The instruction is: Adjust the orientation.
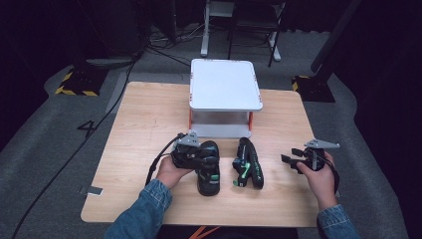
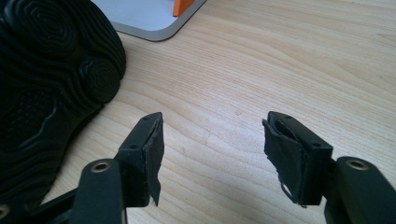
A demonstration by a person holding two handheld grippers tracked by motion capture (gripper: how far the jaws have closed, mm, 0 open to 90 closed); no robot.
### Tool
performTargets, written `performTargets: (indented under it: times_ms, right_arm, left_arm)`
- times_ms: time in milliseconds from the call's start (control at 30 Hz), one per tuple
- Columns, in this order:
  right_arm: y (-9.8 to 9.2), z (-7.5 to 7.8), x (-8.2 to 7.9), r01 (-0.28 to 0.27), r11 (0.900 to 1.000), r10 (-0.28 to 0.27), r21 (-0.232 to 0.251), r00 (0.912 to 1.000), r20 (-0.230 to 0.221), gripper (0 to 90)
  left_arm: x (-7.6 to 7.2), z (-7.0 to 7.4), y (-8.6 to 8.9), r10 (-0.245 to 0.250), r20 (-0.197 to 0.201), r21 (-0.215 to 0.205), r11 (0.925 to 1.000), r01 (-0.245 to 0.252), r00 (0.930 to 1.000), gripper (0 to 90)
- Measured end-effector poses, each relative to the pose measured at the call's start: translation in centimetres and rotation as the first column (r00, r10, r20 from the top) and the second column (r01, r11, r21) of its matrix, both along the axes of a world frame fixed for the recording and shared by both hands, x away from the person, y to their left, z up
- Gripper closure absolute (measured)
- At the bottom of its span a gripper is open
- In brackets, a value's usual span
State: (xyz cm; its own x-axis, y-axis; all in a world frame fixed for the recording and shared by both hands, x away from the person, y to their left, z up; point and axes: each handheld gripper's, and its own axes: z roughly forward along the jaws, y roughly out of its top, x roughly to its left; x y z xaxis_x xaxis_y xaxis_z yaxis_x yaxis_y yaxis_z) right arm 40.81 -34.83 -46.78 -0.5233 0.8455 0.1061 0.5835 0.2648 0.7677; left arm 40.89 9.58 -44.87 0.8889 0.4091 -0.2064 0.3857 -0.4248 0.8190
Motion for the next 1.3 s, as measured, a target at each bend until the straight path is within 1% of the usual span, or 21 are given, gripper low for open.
performTargets:
  times_ms: [67, 233, 367, 400, 433, 467, 500, 533, 567, 600, 700, 800, 900, 967, 1000, 1033, 1067, 1167, 1200, 1267, 1300]
  right_arm:
    - [0.2, 0.1, 0.0, -0.009, 1.0, 0.009, 0.0, 1.0, 0.003, 38.4]
    - [1.0, 0.8, -0.2, -0.029, 1.0, 0.029, 0.006, 0.9994, 0.02, 38.4]
    - [1.9, 1.5, -0.4, -0.058, 0.998, 0.058, 0.004, 0.9975, 0.04, 38.5]
    - [2.5, 1.9, -0.6, -0.079, 0.997, 0.079, 0.003, 0.9956, 0.05, 38.5]
    - [2.5, 1.9, -0.6, -0.079, 0.997, 0.079, 0.003, 0.9956, 0.05, 38.5]
    - [3.1, 2.2, -0.8, -0.096, 0.995, 0.096, 0.004, 0.9939, 0.055, 38.5]
    - [3.6, 2.3, -1.0, -0.113, 0.994, 0.113, 0.002, 0.9918, 0.061, 38.5]
    - [4.0, 2.5, -1.1, -0.127, 0.992, 0.126, 0.001, 0.9899, 0.065, 38.5]
    - [4.3, 2.6, -1.2, -0.137, 0.991, 0.137, -0.001, 0.9882, 0.068, 38.5]
    - [4.7, 2.8, -1.3, -0.15, 0.989, 0.15, -0.003, 0.986, 0.073, 38.5]
    - [6.0, 3.4, -1.6, -0.199, 0.98, 0.199, -0.012, 0.9761, 0.088, 38.2]
    - [7.2, 3.8, -1.6, -0.245, 0.969, 0.247, -0.031, 0.9642, 0.096, 39.1]
    - [8.0, 4.2, -1.5, -0.277, 0.96, 0.279, -0.035, 0.9548, 0.102, 44.0]
    - [8.6, 4.3, -1.4, -0.298, 0.954, 0.299, -0.029, 0.9488, 0.102, 45.6]
    - [8.6, 4.3, -1.4, -0.298, 0.954, 0.299, -0.029, 0.9488, 0.102, 45.6]
    - [8.9, 4.4, -1.2, -0.306, 0.952, 0.308, -0.032, 0.9457, 0.105, 46.5]
    - [9.8, 4.4, -0.9, -0.326, 0.944, 0.329, -0.038, 0.9382, 0.109, 47.0]
    - [11.2, 4.2, -0.4, -0.358, 0.932, 0.361, -0.049, 0.9261, 0.109, 46.5]
    - [11.2, 4.2, -0.4, -0.358, 0.932, 0.361, -0.049, 0.9261, 0.109, 46.5]
    - [12.2, 4.2, 0.0, -0.367, 0.927, 0.375, -0.085, 0.9193, 0.12, 46.5]
    - [13.0, 4.4, 0.4, -0.36, 0.924, 0.377, -0.13, 0.9157, 0.139, 47.4]
  left_arm:
    - [-0.1, 0.3, 0.4, 0.018, 0.001, -0.009, 0.9998, -0.018, 0.9998, 42.5]
    - [-1.2, 1.0, 1.3, 0.033, 0.029, -0.01, 0.9994, -0.033, 0.999, 41.5]
    - [-2.4, 1.9, 2.3, 0.072, 0.05, 0.023, 0.997, -0.074, 0.9961, 41.0]
    - [-2.9, 2.2, 2.8, 0.118, 0.058, 0.063, 0.9905, -0.122, 0.9913, 40.9]
    - [-2.9, 2.2, 2.8, 0.118, 0.058, 0.063, 0.9905, -0.122, 0.9913, 40.9]
    - [-3.1, 2.3, 3.3, 0.164, 0.062, 0.087, 0.9819, -0.169, 0.9846, 40.9]
    - [-3.1, 2.3, 3.3, 0.164, 0.062, 0.087, 0.9819, -0.169, 0.9846, 40.9]
    - [-2.8, 2.2, 3.7, 0.213, 0.079, 0.129, 0.9665, -0.222, 0.9738, 40.8]
    - [-2.6, 2.0, 3.9, 0.234, 0.064, 0.13, 0.9619, -0.24, 0.9702, 40.6]
    - [-2.5, 1.8, 4.2, 0.248, 0.038, 0.119, 0.9607, -0.251, 0.9681, 40.3]
    - [-2.6, 1.7, 4.9, 0.258, 0.042, 0.117, 0.9582, -0.261, 0.9653, 39.7]
    - [-2.8, 1.7, 5.3, 0.25, 0.062, 0.106, 0.9609, -0.256, 0.9662, 39.0]
    - [-3.0, 1.5, 6.0, 0.279, 0.052, 0.115, 0.952, -0.284, 0.9588, 39.0]
    - [-3.2, 1.4, 6.5, 0.31, 0.038, 0.118, 0.9428, -0.312, 0.9501, 39.1]
    - [-3.2, 1.4, 6.5, 0.31, 0.038, 0.118, 0.9428, -0.312, 0.9501, 39.1]
    - [-3.2, 1.4, 6.8, 0.321, 0.033, 0.111, 0.9399, -0.323, 0.9464, 39.1]
    - [-3.4, 1.3, 7.5, 0.346, 0.024, 0.099, 0.9329, -0.346, 0.9381, 39.2]
    - [-3.6, 1.2, 7.9, 0.363, 0.018, 0.094, 0.9271, -0.363, 0.9318, 39.3]
    - [-3.7, 1.2, 8.2, 0.371, 0.008, 0.093, 0.9243, -0.37, 0.9286, 39.3]
    - [-3.8, 1.1, 8.5, 0.383, 0.004, 0.095, 0.9193, -0.382, 0.9237, 39.2]
    - [-4.0, 1.0, 8.6, 0.389, 0.002, 0.099, 0.9167, -0.387, 0.9213, 39.3]
